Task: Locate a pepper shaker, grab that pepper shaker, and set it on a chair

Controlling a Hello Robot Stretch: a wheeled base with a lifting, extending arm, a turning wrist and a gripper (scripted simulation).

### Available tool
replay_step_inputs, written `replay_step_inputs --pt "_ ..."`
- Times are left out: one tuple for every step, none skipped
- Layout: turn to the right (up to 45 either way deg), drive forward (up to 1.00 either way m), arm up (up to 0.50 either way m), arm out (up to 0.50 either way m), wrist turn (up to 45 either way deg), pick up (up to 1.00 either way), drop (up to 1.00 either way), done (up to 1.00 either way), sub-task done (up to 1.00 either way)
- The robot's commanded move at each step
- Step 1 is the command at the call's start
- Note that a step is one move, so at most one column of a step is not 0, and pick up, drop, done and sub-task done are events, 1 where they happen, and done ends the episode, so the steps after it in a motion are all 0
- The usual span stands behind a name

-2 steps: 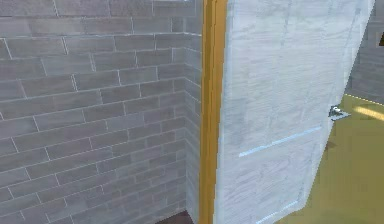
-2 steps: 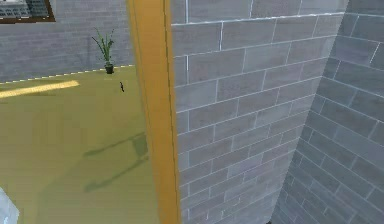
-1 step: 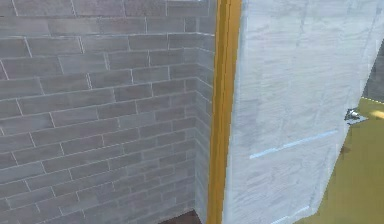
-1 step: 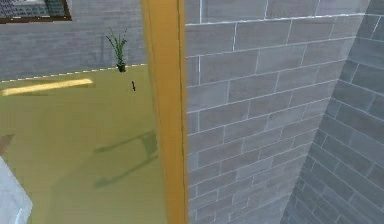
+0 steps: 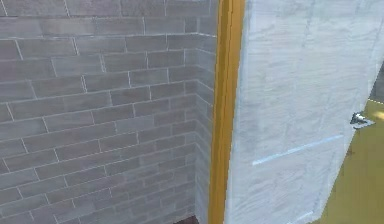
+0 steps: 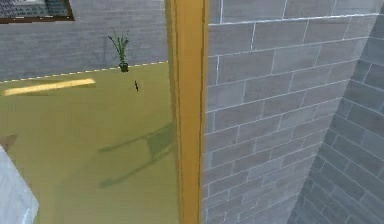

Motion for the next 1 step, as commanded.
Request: replay_step_inputs --pt "9.0 0.0 0.0 0.0 0.0 0.0 0.0 0.0 0.0"
